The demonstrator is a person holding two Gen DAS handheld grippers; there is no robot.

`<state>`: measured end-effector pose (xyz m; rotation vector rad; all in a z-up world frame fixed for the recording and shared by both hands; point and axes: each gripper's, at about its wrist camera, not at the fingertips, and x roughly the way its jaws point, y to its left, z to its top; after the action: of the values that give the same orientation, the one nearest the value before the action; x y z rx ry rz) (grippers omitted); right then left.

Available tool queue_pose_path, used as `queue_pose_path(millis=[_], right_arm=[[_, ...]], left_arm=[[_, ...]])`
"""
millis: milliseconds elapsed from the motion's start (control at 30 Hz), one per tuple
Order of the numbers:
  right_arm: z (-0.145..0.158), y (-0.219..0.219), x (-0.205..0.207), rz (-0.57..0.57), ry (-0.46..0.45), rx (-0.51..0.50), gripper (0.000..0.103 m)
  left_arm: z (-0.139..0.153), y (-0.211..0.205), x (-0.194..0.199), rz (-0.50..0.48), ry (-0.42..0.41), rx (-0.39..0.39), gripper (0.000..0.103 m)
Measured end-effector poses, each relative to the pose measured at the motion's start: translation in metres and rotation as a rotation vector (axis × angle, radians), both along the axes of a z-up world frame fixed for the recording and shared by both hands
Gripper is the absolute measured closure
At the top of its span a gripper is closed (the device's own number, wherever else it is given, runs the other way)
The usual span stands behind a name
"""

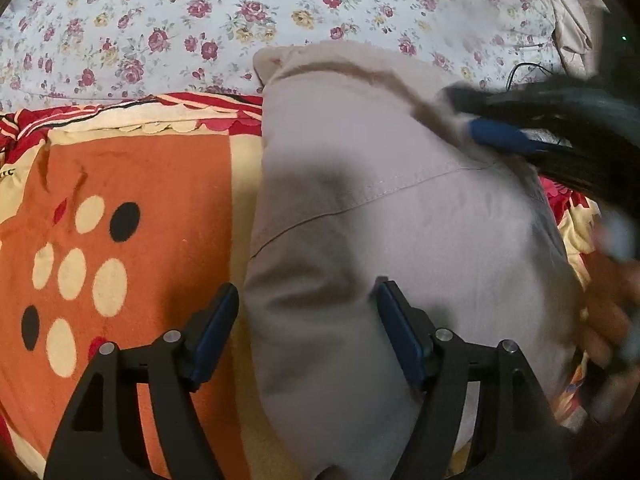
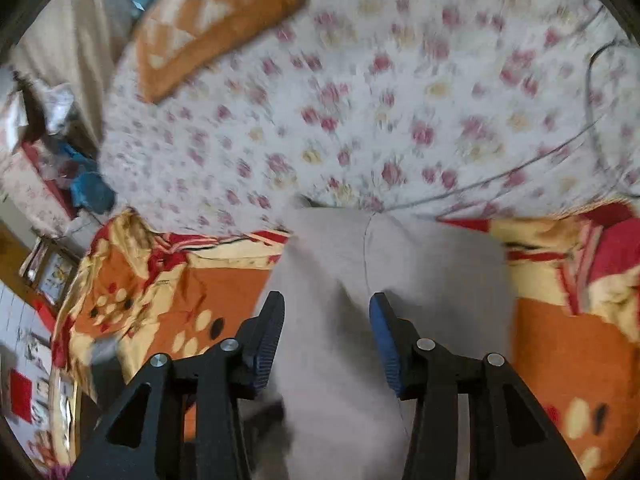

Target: Fold large clothes

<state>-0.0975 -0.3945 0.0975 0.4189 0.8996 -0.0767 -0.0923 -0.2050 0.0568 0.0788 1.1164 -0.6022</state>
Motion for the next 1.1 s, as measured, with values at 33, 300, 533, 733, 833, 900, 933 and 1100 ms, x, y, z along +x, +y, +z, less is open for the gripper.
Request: queue_pose_path(millis=[33, 300, 533, 733, 833, 900, 933, 1100], right_arm=[[-0.009, -0.004, 0.006, -0.021, 0.013, -0.034, 0.062], [-0.052, -0.04, 0.008, -0.146, 0.013, -0.048, 0.057], [0.01, -0.002, -0.085, 0.001, -0.037, -0.102, 0.045], [-0.042, 0.017, -0.113, 0.005, 0.145, -0.261, 0.049], [-0.048, -0.001, -0.128, -0.04, 0.148, -0.134, 0.045], [-0.03, -0.007, -0.132, -0.061, 0.108, -0.098, 0.043], [-0.02, -0.01, -0.135, -0.08, 0.073, -0.093, 0.043], [0.006, -0.011, -0.123, -0.122, -0.009, -0.118, 0.039]], left_arm=[[0.0, 0.001, 0.0, -0.002, -0.002, -0.005, 0.025], [-0.006, 0.004, -0.001, -0.023, 0.007, -0.012, 0.014], [-0.003, 0.013, -0.018, -0.032, -0.022, 0.015, 0.014], [-0.007, 0.008, -0.028, -0.028, -0.059, 0.049, 0.014], [-0.006, 0.008, -0.031, -0.024, -0.069, 0.058, 0.014], [-0.004, 0.007, -0.033, -0.028, -0.081, 0.068, 0.014], [-0.003, 0.006, -0.033, -0.031, -0.087, 0.074, 0.014], [-0.005, 0.004, -0.034, -0.03, -0.081, 0.074, 0.014]])
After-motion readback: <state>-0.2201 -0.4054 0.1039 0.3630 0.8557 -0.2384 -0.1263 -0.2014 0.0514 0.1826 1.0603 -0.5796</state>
